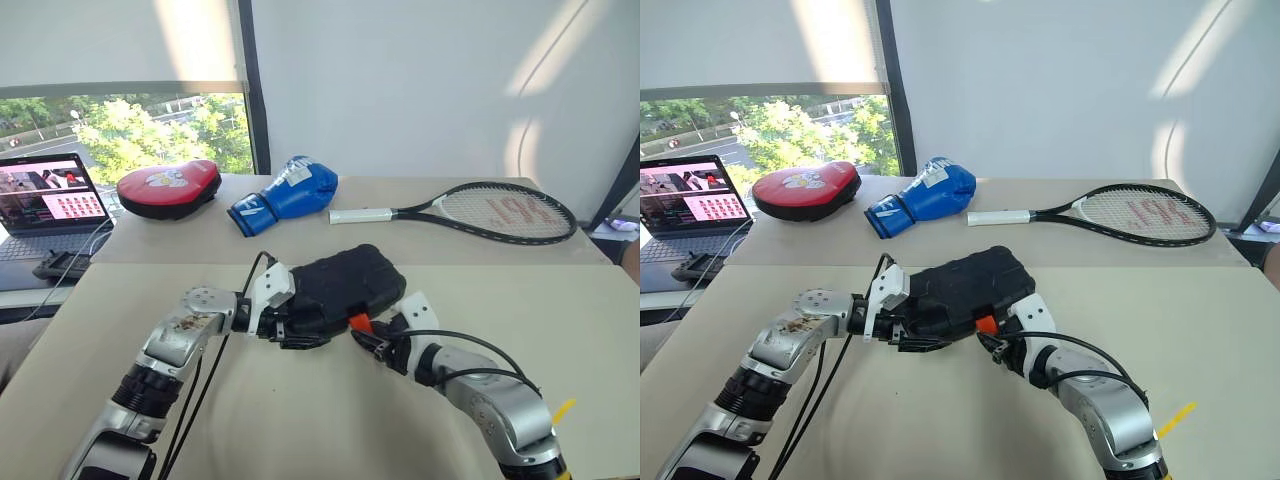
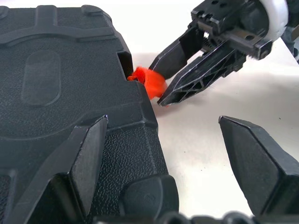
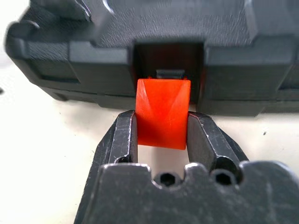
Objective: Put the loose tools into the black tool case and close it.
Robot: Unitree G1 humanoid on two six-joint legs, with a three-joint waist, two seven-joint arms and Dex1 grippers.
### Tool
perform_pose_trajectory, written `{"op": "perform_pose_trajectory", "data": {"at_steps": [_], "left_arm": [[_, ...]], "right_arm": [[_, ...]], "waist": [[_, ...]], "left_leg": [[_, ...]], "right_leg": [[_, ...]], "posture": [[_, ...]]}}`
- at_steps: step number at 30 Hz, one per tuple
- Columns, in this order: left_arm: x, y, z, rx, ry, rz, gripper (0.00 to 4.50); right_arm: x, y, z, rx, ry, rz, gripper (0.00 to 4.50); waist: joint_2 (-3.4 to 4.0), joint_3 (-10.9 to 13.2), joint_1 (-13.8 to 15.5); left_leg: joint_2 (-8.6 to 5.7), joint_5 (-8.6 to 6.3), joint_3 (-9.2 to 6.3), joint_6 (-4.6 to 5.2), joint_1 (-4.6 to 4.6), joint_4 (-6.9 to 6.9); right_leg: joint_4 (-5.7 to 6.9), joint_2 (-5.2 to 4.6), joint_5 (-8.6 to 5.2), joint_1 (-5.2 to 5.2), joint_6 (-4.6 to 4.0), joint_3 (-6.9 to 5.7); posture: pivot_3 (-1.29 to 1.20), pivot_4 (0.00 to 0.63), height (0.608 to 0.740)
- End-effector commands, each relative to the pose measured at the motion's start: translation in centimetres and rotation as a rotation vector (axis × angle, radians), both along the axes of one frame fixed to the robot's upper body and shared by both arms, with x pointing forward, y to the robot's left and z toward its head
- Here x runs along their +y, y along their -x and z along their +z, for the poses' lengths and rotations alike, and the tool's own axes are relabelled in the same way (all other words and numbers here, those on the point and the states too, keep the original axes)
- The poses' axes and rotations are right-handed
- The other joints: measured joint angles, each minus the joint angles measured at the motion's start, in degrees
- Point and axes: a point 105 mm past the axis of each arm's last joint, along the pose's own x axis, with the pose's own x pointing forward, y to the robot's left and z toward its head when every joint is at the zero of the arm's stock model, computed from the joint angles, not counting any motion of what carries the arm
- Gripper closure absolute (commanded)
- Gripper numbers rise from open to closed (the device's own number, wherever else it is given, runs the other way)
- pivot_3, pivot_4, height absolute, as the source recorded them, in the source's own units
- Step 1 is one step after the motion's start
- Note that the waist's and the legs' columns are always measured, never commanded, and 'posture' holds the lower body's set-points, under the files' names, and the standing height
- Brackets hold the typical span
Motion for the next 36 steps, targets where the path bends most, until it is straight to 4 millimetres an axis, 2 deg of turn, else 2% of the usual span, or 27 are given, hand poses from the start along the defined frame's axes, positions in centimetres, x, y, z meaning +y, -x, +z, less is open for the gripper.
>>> {"op": "perform_pose_trajectory", "data": {"at_steps": [1,6,8,11,13,18,19,20,23,25,27,28,29,32,36], "left_arm": [[0.5,0.3,-2.5,0.098,-0.053,0.03,0.41],[0.5,0.3,-2.5,0.098,-0.053,0.029,0.41],[0.4,0.4,-2.5,0.098,-0.053,0.028,0.41],[0.4,0.4,-2.6,0.1,-0.051,0.028,0.41],[0.4,0.4,-2.6,0.1,-0.052,0.03,0.41],[0.5,0.4,-2.6,0.101,-0.048,0.041,0.41],[0.5,0.4,-2.6,0.1,-0.047,0.042,0.41],[0.5,0.4,-2.6,0.101,-0.047,0.043,0.41],[0.5,0.3,-2.6,0.101,-0.046,0.043,0.41],[0.5,0.3,-2.6,0.102,-0.046,0.044,0.41],[0.5,0.3,-2.6,0.101,-0.048,0.042,0.41],[0.4,0.3,-2.6,0.1,-0.048,0.041,0.41],[0.4,0.2,-2.6,0.1,-0.049,0.041,0.41],[0.3,0.1,-2.6,0.098,-0.049,0.04,0.41],[0.4,0.0,-2.6,0.096,-0.052,0.041,0.41]], "right_arm": [[0.8,0.2,3.3,-0.14,-0.047,0.025,3.32],[0.9,-0.5,2.3,-0.091,-0.02,0.017,3.32],[1.0,-0.8,1.8,-0.067,-0.011,0.031,2.32],[0.7,-1.8,1.7,-0.08,0.006,-0.007,1.39],[0.7,-1.7,1.9,-0.082,-0.002,0.0,0.74],[-0.9,1.1,2.0,-0.044,0.025,0.043,0.74],[-1.3,1.7,2.1,-0.033,0.018,0.043,1.3],[-1.6,2.2,2.2,-0.025,0.016,0.05,1.47],[-2.0,3.0,2.3,-0.004,0.02,0.064,2.44],[-2.0,3.0,2.3,0.006,0.024,0.065,3.08],[-1.8,2.3,2.2,0.01,0.03,0.058,3.89],[-1.6,1.9,2.2,0.009,0.033,0.056,4.08],[-1.5,1.3,2.2,0.005,0.034,0.05,4.48],[-1.0,0.0,2.3,0.004,0.029,0.042,4.48],[-0.2,-2.6,1.2,0.038,0.053,0.02,4.48]], "waist": [[0.0,0.0,-0.01],[0.0,0.0,-0.07],[0.0,0.0,-0.14],[0.0,0.0,-0.11],[0.0,0.0,-0.24],[0.01,0.0,0.25],[0.01,0.0,0.31],[0.01,-0.01,0.31],[0.01,-0.01,0.19],[0.01,-0.01,0.14],[0.01,-0.01,0.17],[0.01,-0.01,0.15],[0.01,-0.01,0.16],[0.01,-0.01,0.17],[0.01,-0.01,0.15]], "left_leg": [[0.0,0.0,0.0,0.0,0.0,0.0],[0.0,0.01,0.0,-0.02,0.01,0.0],[0.0,0.01,0.0,-0.01,0.02,0.01],[0.0,0.01,0.0,-0.01,0.08,0.0],[0.01,0.01,0.0,-0.01,0.11,0.0],[-0.01,0.01,-0.01,0.01,0.11,0.02],[0.0,0.0,-0.02,0.02,0.09,0.02],[0.0,0.0,-0.03,0.01,0.07,0.01],[0.0,0.0,-0.02,0.0,0.06,0.01],[0.0,-0.04,-0.01,0.07,0.09,0.01],[0.01,-0.03,-0.02,0.06,0.1,0.02],[0.01,-0.03,-0.02,0.06,0.1,0.02],[0.02,-0.02,-0.02,0.05,0.14,0.03],[0.01,-0.02,-0.02,0.05,0.14,0.03],[-0.01,-0.01,-0.01,0.03,0.1,0.02]], "right_leg": [[0.0,0.0,0.0,0.0,0.0,0.0],[0.01,0.01,0.0,0.0,-0.01,0.01],[0.01,0.01,0.0,0.01,-0.01,0.01],[0.01,0.03,0.0,0.05,-0.01,0.02],[0.01,0.04,0.0,0.08,-0.01,0.02],[0.01,-0.02,0.0,0.11,0.0,0.03],[0.01,-0.02,0.0,0.1,0.0,0.0],[-0.01,-0.03,0.0,0.09,0.0,-0.02],[-0.02,-0.06,-0.02,0.11,0.02,-0.02],[-0.03,-0.07,-0.01,0.11,0.02,0.01],[-0.03,-0.06,-0.02,0.12,0.03,0.01],[-0.03,-0.06,-0.03,0.11,0.04,0.01],[-0.02,-0.04,-0.03,0.13,0.04,0.02],[-0.01,-0.02,-0.04,0.12,0.05,0.03],[0.0,-0.02,-0.02,0.11,0.02,0.01]], "posture": [[0.0,0.15,0.74],[0.0,0.15,0.74],[0.0,0.15,0.74],[0.0,0.15,0.74],[0.0,0.15,0.74],[0.0,0.15,0.74],[0.0,0.15,0.74],[0.0,0.15,0.74],[0.0,0.15,0.74],[0.0,0.15,0.74],[0.0,0.15,0.74],[0.0,0.15,0.74],[0.0,0.15,0.74],[0.0,0.15,0.74],[0.0,0.15,0.74]]}}
